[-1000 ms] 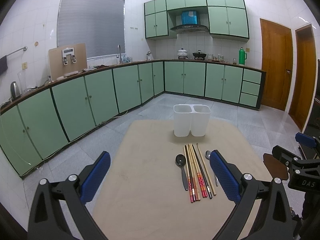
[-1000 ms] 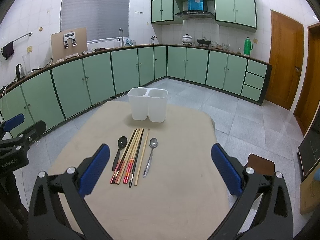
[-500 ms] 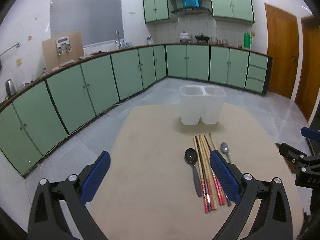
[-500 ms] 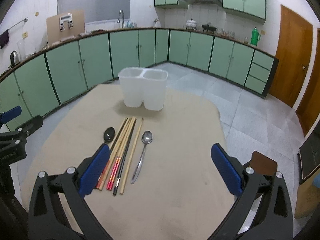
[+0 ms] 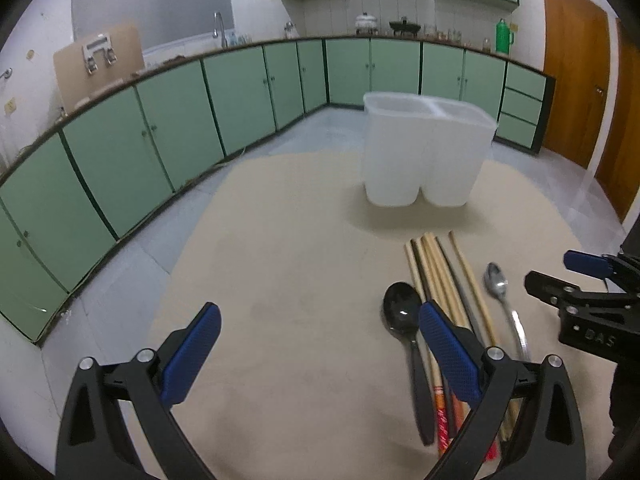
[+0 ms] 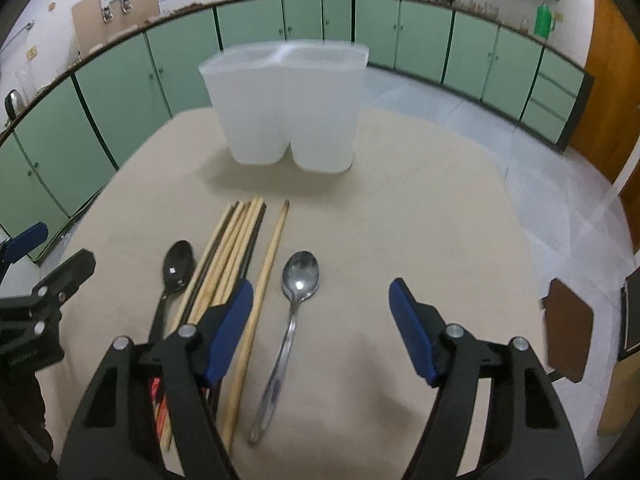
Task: Organize utensils
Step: 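Grasp the silver spoon with the right tool while the left tool grasps the black spoon, then carry both spoons to the white holder and drop them in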
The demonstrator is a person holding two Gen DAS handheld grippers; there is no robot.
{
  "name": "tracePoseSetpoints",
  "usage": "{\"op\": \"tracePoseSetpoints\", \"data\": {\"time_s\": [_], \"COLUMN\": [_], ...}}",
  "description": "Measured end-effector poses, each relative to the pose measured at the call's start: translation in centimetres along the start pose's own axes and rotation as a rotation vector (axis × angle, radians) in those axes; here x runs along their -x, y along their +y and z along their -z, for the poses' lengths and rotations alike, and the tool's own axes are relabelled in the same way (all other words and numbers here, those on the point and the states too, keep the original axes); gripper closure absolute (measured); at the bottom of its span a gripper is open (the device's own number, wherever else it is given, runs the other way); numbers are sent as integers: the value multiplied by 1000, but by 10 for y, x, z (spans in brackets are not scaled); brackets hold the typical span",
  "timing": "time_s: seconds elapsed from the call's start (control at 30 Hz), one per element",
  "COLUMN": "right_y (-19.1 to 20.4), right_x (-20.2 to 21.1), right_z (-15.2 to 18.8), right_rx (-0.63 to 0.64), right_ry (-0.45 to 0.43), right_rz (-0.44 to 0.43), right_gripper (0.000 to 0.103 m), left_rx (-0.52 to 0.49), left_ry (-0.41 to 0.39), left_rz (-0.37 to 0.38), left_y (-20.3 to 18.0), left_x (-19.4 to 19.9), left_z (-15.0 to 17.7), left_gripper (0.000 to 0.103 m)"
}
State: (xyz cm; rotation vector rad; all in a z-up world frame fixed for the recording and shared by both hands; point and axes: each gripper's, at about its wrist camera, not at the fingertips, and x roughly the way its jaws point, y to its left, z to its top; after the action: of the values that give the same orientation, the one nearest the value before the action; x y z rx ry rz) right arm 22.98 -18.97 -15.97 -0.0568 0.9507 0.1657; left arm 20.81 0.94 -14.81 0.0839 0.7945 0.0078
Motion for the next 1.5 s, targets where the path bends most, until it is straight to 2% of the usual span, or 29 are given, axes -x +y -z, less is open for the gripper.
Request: {"op": "tracePoseSetpoints", "data": {"time_s": [0.2, 0.3, 0.4, 0.47, 0.53, 0.63, 0.73, 0.97, 1.17, 1.27, 1.4, 1.5], "right_y": [3, 4, 10, 12, 12, 12, 10, 6, 9, 9, 12, 13], "right_x": [-48, -55, -57, -54, -50, -46, -45, -47, -50, -52, -51, -51], "right_z": [-4, -7, -10, -9, -7, -6, -5, -8, -7, -6, -7, -9], "right_rx": [-15, -7, 1, 10, 17, 22, 26, 33, 36, 38, 46, 42], "right_ry": [88, 80, 68, 59, 52, 49, 47, 43, 40, 40, 47, 49], "right_rz": [4, 19, 17, 13, 0, -6, -9, -6, 2, 3, 6, -2], "right_gripper": [46, 46, 57, 70, 75, 75, 75, 75, 75, 75, 73, 65], "left_rx": [-8, -15, -26, -31, -40, -56, -78, -75, -59, -65, -77, -75], "left_ry": [54, 77, 106, 120, 129, 140, 153, 172, 162, 161, 145, 139], "left_rz": [5, 25, 48, 64, 79, 90, 70, 73, -8, -2, 50, 64], "left_y": [0, -3, -8, -13, -18, -26, -34, -31, -15, -14, -24, -29], "left_x": [-26, -34, -42, -46, -49, -55, -63, -72, -80, -80, -72, -74], "left_z": [5, 11, 16, 18, 19, 18, 19, 22, 16, 13, 5, -4], "left_gripper": [6, 6, 6, 6, 6, 6, 6, 5, 5, 7, 6, 6]}}
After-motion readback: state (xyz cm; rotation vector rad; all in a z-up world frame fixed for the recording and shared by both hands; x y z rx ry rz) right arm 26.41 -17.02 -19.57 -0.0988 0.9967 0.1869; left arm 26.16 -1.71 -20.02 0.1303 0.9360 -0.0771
